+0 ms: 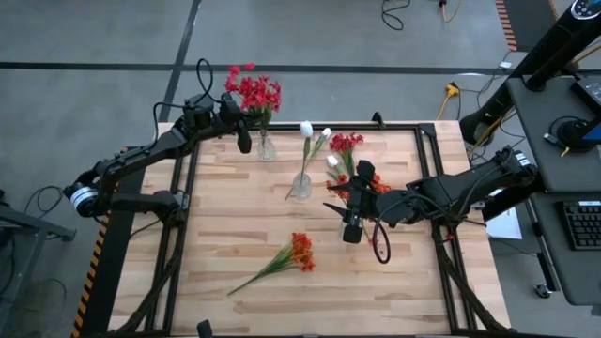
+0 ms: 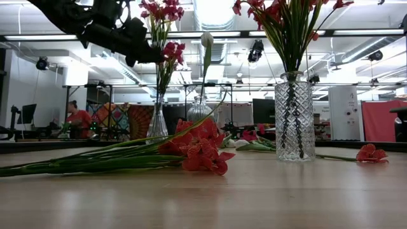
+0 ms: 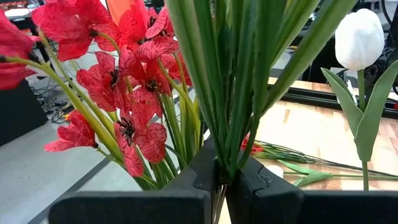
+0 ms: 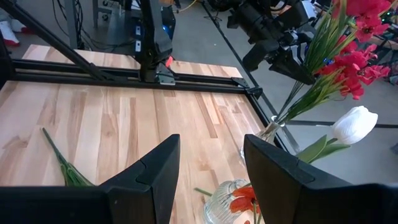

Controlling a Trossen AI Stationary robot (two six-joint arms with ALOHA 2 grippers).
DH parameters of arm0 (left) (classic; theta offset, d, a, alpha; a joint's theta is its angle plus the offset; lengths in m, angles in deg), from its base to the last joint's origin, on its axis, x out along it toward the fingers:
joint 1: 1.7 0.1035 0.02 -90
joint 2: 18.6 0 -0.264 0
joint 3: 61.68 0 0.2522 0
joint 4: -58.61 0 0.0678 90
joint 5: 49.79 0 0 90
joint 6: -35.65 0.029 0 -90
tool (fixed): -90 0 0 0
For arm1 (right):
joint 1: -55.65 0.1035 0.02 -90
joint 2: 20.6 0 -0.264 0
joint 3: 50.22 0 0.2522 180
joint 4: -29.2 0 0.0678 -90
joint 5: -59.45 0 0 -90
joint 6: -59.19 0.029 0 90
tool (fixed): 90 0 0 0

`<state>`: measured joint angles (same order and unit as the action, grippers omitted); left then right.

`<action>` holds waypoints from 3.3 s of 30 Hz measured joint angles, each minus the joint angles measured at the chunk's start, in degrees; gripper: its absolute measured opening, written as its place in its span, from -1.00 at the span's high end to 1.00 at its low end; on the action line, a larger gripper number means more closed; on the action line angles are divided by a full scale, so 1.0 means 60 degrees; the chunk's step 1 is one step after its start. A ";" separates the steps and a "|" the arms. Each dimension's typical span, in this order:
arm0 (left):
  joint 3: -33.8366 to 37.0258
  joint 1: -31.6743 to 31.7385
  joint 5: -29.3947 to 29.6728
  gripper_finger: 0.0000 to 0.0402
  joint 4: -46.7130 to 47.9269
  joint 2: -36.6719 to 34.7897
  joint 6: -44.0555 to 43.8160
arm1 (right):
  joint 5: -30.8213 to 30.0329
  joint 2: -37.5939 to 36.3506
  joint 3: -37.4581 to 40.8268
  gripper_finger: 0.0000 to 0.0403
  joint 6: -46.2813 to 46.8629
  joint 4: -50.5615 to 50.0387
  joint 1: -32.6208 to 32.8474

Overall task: Sort flowers into vase by color
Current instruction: Put the middle right red sprig flower into the top left transparent glass vase

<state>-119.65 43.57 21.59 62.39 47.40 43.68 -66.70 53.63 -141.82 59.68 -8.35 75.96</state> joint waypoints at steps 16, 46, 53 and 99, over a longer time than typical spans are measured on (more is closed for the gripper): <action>0.0048 0.0000 0.0004 1.00 0.0052 0.0000 -0.0043 | -0.0002 0.0000 0.0047 0.15 0.0103 0.0004 0.0001; 0.0146 -0.0004 0.0004 1.00 -0.0101 0.0408 -0.0179 | 0.0000 0.0000 0.0047 0.15 0.0102 0.0001 0.0000; 0.0174 -0.0004 0.0004 1.00 -0.0221 0.0412 -0.0182 | 0.0000 0.0000 0.0047 0.15 0.0102 0.0000 0.0002; 0.0714 -0.0011 0.0000 1.00 -0.0667 0.0393 -0.0404 | 0.0004 0.0000 0.0047 0.15 0.0166 -0.0004 0.0000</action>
<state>-115.36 43.51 21.59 58.39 49.76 41.25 -66.67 53.63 -141.54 60.67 -8.37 75.96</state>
